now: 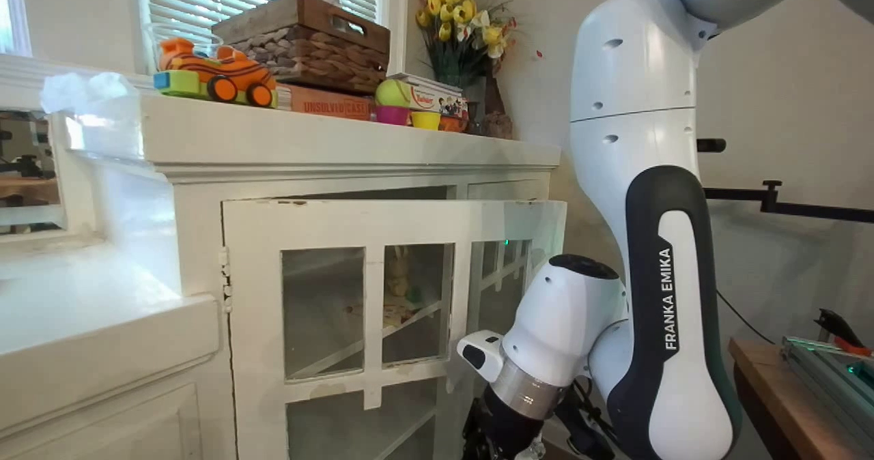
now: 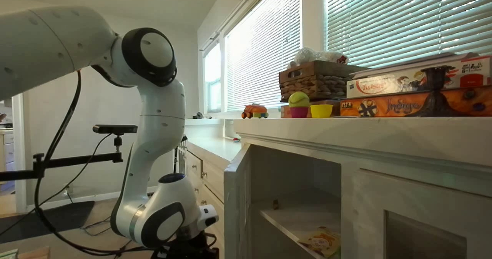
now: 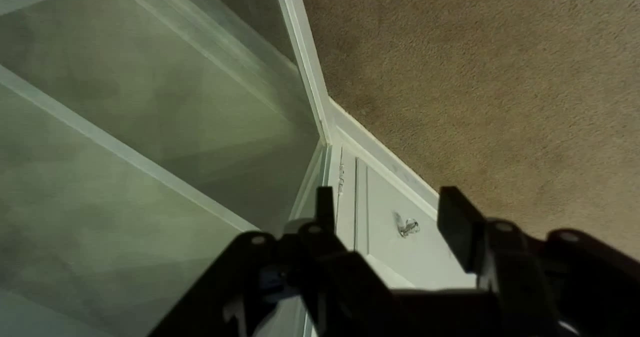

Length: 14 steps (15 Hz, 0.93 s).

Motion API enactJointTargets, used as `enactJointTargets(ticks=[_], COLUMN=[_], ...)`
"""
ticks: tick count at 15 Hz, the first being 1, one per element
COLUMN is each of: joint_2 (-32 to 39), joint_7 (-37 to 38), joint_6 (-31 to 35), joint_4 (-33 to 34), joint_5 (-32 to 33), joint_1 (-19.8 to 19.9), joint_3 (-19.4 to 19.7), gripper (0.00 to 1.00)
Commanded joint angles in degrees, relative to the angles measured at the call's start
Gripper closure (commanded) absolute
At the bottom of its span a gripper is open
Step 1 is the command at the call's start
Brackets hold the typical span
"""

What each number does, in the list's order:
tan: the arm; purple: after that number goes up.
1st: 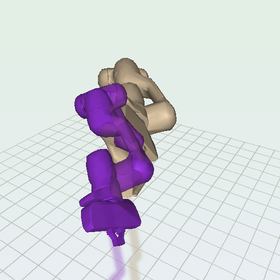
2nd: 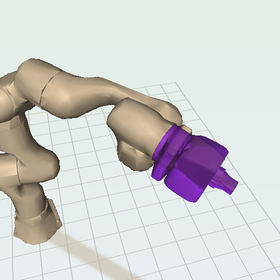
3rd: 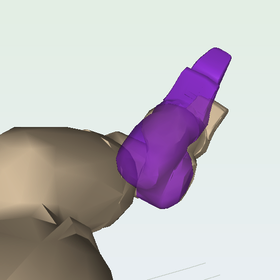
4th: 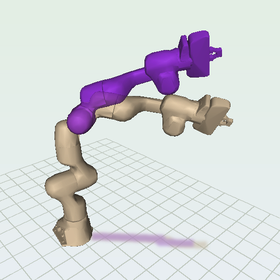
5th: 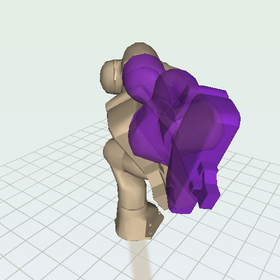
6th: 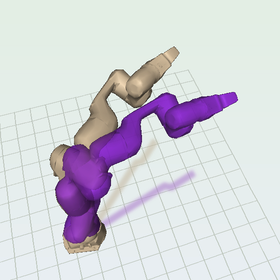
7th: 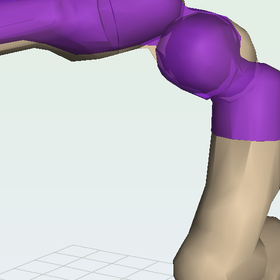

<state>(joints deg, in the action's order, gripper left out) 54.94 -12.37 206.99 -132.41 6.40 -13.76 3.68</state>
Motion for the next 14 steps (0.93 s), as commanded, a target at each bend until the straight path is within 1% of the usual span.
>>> enactJointTargets(ticks=[1,2,4,6,10,12,14], joint_2=[-1.8,-2.2,-3.6,-4.9,-6.5,-7.0,-7.4], joint_7=[-1.1,-1.3,-1.6,-1.7,0.0,0.8,1.7], joint_6=[-1.5,-2.6,-8.0,-14.2,-25.3,-29.2,-32.4], joint_4=[-0.9,-1.2,-1.9,-2.2,-1.8,-1.5,-1.1], joint_5=[-0.6,-1.3,-2.8,-3.2,-0.4,1.5,2.9], joint_1=[-1.2,-2.2,-4.5,-7.7,-12.9,-14.1,-14.4], joint_3=[1.1,2.1,4.7,8.4,14.6,15.8,16.0], gripper=[0.12,0.04,0.00,0.00,0.00,0.00,0.00])
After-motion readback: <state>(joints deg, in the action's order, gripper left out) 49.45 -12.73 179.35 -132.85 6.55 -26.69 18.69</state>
